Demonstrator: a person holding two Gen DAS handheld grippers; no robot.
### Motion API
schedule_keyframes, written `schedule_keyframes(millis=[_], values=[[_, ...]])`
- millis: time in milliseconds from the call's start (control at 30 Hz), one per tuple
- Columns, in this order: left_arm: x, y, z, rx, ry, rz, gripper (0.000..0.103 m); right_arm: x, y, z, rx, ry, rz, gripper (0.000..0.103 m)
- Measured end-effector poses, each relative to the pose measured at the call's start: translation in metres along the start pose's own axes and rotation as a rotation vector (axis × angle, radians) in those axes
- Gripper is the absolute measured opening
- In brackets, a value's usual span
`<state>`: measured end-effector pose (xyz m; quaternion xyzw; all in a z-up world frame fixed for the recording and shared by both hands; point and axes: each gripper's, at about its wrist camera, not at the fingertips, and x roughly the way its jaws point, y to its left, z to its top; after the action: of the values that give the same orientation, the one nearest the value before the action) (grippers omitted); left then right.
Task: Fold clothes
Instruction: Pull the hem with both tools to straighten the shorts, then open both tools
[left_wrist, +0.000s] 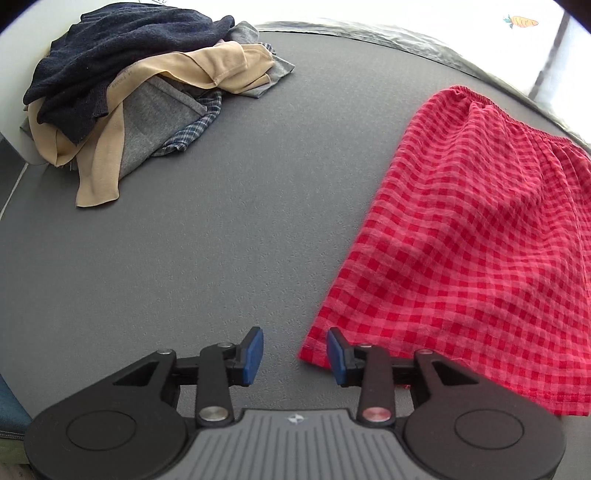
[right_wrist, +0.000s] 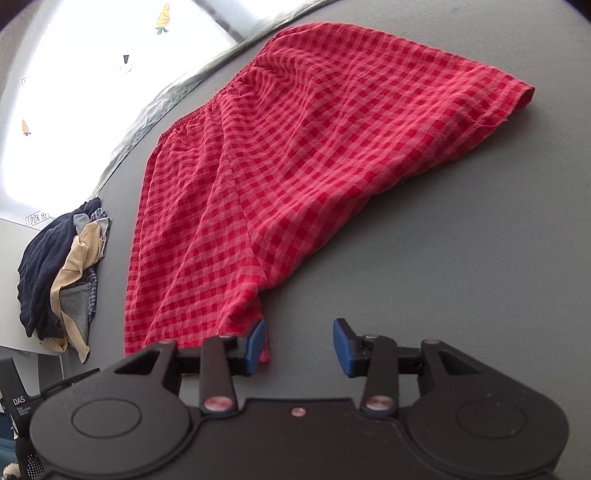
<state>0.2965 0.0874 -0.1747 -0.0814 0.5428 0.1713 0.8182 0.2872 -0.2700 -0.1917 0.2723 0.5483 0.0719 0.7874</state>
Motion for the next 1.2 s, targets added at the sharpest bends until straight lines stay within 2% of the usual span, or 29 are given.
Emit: schedule_keyframes(millis=[100,200,433,667,833,1000,1133,1200], values=[[-0.011,-0.017,0.003,0.018,-0.037,-0.016,0.042,-0.008,-0.018,0.007,0.032,-0.031,-0.024,0.042],[-0.018,-0.041,0.004,0.064,-0.062,-0.048,0.049,-0.017,-0.038,0.014,0.063,-0.064,-0.056,0.042],[-0.011,-0.12,0.0,0.24,-0.039,-0.095,0.049,-0.029,-0.071,0.034,0.074,-0.138,-0.122,0.044],[0.0,-0.172,-0.009,0.411,-0.023,-0.102,0.053,-0.024,-0.1,0.061,0.149,-0.194,-0.11,0.044],[0.01,-0.18,-0.015,0.438,0.005,-0.073,0.055,-0.013,-0.103,0.074,0.154,-0.213,-0.106,0.044],[0.012,-0.179,-0.013,0.417,0.011,-0.047,0.069,-0.007,-0.099,0.079,0.12,-0.233,-0.107,0.047],[0.011,-0.182,-0.008,0.419,0.017,-0.038,0.07,-0.003,-0.096,0.085,0.089,-0.243,-0.112,0.046],[0.003,-0.189,-0.007,0.453,-0.015,-0.045,0.07,-0.001,-0.096,0.087,0.089,-0.243,-0.111,0.046]])
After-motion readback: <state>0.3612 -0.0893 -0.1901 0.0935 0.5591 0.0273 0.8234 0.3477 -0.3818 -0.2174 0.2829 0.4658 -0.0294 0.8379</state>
